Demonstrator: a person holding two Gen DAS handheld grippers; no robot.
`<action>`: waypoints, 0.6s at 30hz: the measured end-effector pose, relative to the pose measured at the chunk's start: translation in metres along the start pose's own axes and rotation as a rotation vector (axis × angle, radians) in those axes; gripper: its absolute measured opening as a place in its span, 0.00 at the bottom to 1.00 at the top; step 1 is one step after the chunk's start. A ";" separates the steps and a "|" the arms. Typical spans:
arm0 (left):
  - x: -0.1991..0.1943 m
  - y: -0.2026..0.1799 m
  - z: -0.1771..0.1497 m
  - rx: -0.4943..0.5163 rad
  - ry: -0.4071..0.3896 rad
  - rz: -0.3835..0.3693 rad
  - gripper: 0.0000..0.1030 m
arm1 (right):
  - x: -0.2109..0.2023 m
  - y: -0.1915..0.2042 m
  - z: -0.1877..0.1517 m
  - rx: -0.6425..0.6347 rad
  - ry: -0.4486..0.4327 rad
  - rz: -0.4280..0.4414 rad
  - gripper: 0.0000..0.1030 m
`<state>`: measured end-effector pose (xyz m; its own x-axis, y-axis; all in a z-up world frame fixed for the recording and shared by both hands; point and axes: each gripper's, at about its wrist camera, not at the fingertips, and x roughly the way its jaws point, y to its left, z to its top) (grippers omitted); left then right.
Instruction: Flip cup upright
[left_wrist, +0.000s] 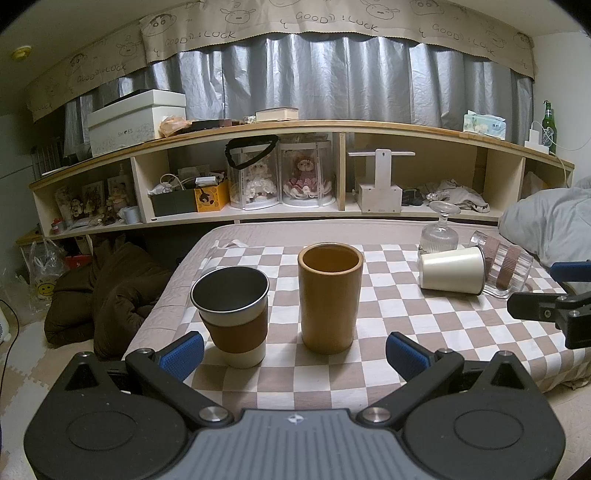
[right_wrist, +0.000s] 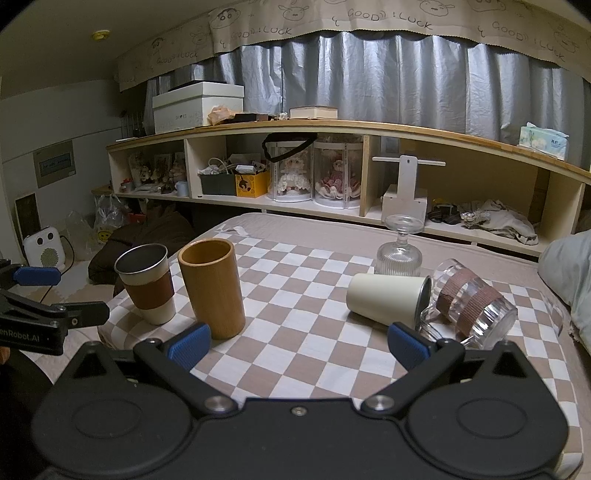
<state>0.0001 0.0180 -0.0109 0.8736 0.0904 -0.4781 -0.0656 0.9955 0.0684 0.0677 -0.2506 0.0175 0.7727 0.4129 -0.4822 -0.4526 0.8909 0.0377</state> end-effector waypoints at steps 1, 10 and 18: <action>0.000 0.000 0.000 0.000 0.000 0.000 1.00 | 0.000 0.000 0.000 0.000 0.000 0.001 1.00; 0.000 0.000 0.000 0.000 0.001 0.000 1.00 | -0.001 0.000 0.001 0.000 0.000 0.002 1.00; 0.000 0.000 0.000 0.000 0.002 -0.001 1.00 | -0.002 0.001 0.002 -0.005 -0.002 0.003 1.00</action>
<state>0.0000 0.0181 -0.0108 0.8727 0.0894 -0.4799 -0.0646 0.9956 0.0679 0.0664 -0.2504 0.0204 0.7723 0.4160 -0.4801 -0.4572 0.8887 0.0346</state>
